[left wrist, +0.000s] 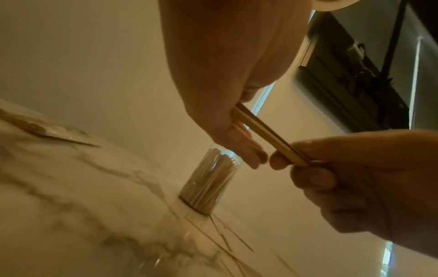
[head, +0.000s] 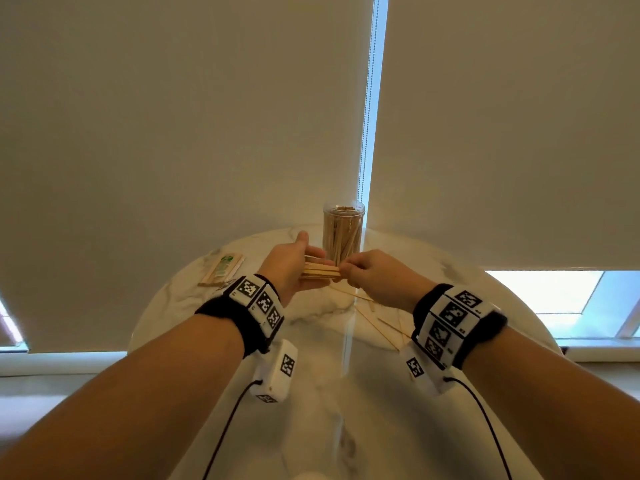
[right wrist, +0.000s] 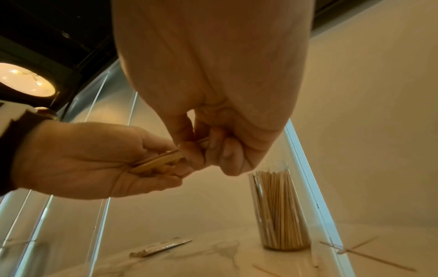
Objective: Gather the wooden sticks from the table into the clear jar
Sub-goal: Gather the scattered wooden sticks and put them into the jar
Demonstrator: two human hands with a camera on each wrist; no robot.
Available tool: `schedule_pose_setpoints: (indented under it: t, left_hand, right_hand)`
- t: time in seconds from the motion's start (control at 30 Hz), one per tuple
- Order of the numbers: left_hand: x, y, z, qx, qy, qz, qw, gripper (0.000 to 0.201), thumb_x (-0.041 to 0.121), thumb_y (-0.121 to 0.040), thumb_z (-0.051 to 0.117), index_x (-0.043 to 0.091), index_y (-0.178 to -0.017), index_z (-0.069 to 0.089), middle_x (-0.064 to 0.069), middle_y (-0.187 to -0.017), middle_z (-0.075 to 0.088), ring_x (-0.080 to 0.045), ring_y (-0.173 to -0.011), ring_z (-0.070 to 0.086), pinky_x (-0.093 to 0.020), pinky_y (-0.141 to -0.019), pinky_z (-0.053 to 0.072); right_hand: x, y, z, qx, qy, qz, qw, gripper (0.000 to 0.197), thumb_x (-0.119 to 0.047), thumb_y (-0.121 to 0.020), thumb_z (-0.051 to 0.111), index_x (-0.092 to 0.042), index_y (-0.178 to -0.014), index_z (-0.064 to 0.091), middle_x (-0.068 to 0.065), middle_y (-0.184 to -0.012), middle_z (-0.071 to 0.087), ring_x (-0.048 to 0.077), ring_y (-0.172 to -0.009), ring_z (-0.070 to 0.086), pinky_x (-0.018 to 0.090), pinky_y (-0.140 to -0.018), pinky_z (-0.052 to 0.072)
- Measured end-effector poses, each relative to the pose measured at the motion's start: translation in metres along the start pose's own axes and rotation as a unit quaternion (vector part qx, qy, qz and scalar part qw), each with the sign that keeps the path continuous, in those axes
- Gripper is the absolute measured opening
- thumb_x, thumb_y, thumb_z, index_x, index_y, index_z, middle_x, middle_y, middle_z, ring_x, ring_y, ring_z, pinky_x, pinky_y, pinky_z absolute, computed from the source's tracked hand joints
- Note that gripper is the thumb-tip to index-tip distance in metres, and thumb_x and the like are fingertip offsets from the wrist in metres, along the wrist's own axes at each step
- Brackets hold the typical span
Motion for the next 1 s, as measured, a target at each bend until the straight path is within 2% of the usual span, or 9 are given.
schedule_pose_setpoints:
  t: [0.1, 0.23, 0.33, 0.4, 0.53, 0.67, 0.73, 0.83, 1.0]
  left_hand:
    - [0.001, -0.002, 0.003, -0.004, -0.001, -0.014, 1.0, 0.048, 0.042, -0.105, 0.038, 0.0, -0.107, 0.062, -0.022, -0.095, 0.075, -0.034, -0.08, 0.075, -0.037, -0.063, 0.061]
    - [-0.01, -0.013, -0.004, 0.042, -0.262, 0.039, 0.963, 0.05, 0.049, -0.099, 0.05, 0.005, -0.087, 0.071, -0.009, -0.074, 0.074, -0.018, -0.051, 0.059, -0.023, -0.044, 0.043]
    - [-0.019, -0.023, -0.006, 0.048, -0.19, 0.065, 0.978, 0.041, 0.043, -0.09, 0.068, 0.005, -0.078, 0.066, -0.006, -0.058, 0.061, -0.012, -0.043, 0.043, -0.022, -0.041, 0.034]
    - [-0.019, -0.027, -0.001, 0.045, -0.123, 0.065, 0.989, 0.041, 0.046, -0.089, 0.069, 0.007, -0.078, 0.063, -0.006, -0.06, 0.058, -0.011, -0.044, 0.044, -0.022, -0.041, 0.035]
    - [-0.009, -0.043, 0.008, 0.075, -0.077, 0.035, 0.994, 0.051, 0.048, -0.103, 0.04, 0.004, -0.099, 0.064, -0.01, -0.079, 0.068, -0.016, -0.056, 0.057, -0.025, -0.05, 0.046]
    - [0.0, -0.079, 0.009, 0.049, -0.242, 0.082, 0.966, 0.026, 0.026, -0.099, 0.056, 0.007, -0.117, 0.057, -0.007, -0.092, 0.067, -0.019, -0.076, 0.065, -0.032, -0.068, 0.059]
    - [0.008, -0.1, 0.014, 0.022, -0.341, 0.097, 0.935, 0.041, 0.031, -0.089, 0.07, 0.015, -0.122, 0.052, -0.006, -0.106, 0.065, -0.023, -0.093, 0.067, -0.042, -0.084, 0.059]
    - [0.026, -0.133, 0.025, 0.029, -0.42, 0.133, 0.897, 0.074, 0.038, -0.08, 0.079, 0.016, -0.14, 0.04, -0.008, -0.127, 0.058, -0.025, -0.113, 0.06, -0.035, -0.094, 0.05]
    - [0.035, -0.18, 0.045, 0.034, -0.387, 0.146, 0.91, 0.129, 0.054, -0.06, 0.088, 0.018, -0.156, 0.011, -0.015, -0.148, 0.039, -0.032, -0.134, 0.043, -0.046, -0.109, 0.041]
  right_hand:
    - [0.0, 0.0, 0.001, 0.0, -0.018, 0.013, 1.0, 0.034, -0.035, -0.102, 0.045, -0.02, -0.088, 0.072, -0.006, -0.068, 0.057, 0.006, -0.054, 0.046, 0.024, -0.059, 0.04]
    - [0.001, 0.001, 0.002, -0.004, -0.016, -0.006, 1.0, 0.03, -0.039, -0.103, 0.047, -0.021, -0.099, 0.071, -0.007, -0.072, 0.058, 0.004, -0.054, 0.047, 0.022, -0.057, 0.04]
    - [0.003, -0.004, 0.002, -0.002, -0.033, -0.005, 0.999, 0.026, -0.037, -0.101, 0.052, -0.022, -0.102, 0.073, -0.006, -0.072, 0.058, 0.001, -0.049, 0.043, 0.02, -0.053, 0.038]
    - [0.006, -0.009, -0.005, 0.016, -0.042, 0.005, 0.999, 0.025, -0.035, -0.1, 0.055, -0.022, -0.098, 0.076, -0.005, -0.066, 0.056, 0.001, -0.042, 0.039, 0.022, -0.051, 0.037]
    - [0.012, -0.027, -0.039, 0.098, -0.024, 0.028, 0.994, 0.02, -0.029, -0.1, 0.058, -0.022, -0.092, 0.075, -0.006, -0.06, 0.053, 0.007, -0.049, 0.04, 0.022, -0.051, 0.036]
    - [0.02, -0.07, -0.089, 0.183, 0.034, 0.065, 0.98, 0.021, -0.025, -0.101, 0.055, -0.019, -0.098, 0.075, -0.006, -0.067, 0.058, 0.01, -0.056, 0.047, 0.023, -0.051, 0.034]
    - [0.019, -0.096, -0.105, 0.195, 0.109, 0.064, 0.973, 0.022, -0.024, -0.1, 0.054, -0.015, -0.103, 0.074, -0.003, -0.077, 0.063, 0.014, -0.067, 0.053, 0.025, -0.054, 0.036]
    - [0.015, -0.138, -0.115, 0.173, 0.227, 0.066, 0.956, 0.022, -0.027, -0.099, 0.057, -0.011, -0.114, 0.064, 0.004, -0.102, 0.065, 0.024, -0.093, 0.059, 0.031, -0.072, 0.046]
    - [0.007, -0.193, -0.1, 0.06, 0.39, 0.038, 0.918, 0.031, -0.03, -0.098, 0.059, -0.006, -0.118, 0.064, 0.008, -0.11, 0.071, 0.027, -0.106, 0.065, 0.034, -0.089, 0.053]
Point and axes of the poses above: each hand's wrist, its own y-axis away from the middle knuckle, its own z-axis out of the palm, x = y × z, the point moved 2 cm from there along -y, towards the middle knuckle
